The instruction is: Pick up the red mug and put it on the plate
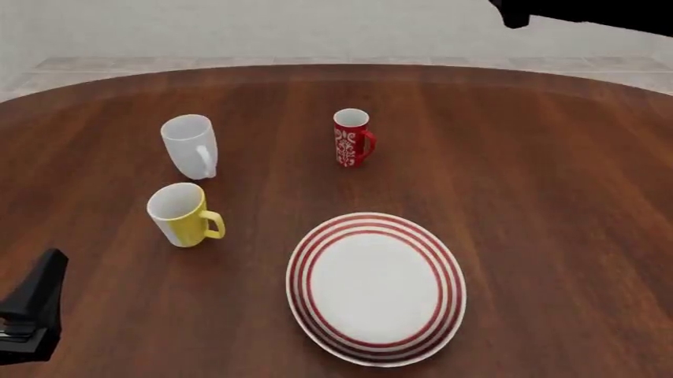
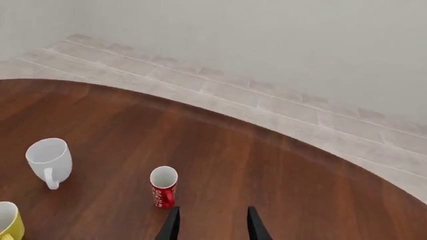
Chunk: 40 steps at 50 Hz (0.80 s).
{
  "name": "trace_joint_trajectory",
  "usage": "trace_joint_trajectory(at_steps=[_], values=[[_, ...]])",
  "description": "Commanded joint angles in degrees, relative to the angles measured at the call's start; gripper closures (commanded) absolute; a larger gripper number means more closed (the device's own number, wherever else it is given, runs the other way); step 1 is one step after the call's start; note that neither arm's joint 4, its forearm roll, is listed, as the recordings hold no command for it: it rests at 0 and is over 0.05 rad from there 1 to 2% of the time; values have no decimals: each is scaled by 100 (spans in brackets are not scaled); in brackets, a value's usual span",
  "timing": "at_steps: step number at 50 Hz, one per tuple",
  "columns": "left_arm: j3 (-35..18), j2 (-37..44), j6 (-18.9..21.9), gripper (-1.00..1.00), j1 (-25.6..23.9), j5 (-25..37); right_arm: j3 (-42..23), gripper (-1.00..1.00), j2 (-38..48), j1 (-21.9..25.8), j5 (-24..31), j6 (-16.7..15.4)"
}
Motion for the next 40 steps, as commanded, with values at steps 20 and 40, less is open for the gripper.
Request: trace_joint_trajectory(at_steps=[20, 40], values=[[2, -1, 33, -100, -23, -41, -1221, -100, 1833, 467, 197, -27], [1, 2, 87, -100, -89, -42, -1673, -100, 2552, 502, 261, -115]])
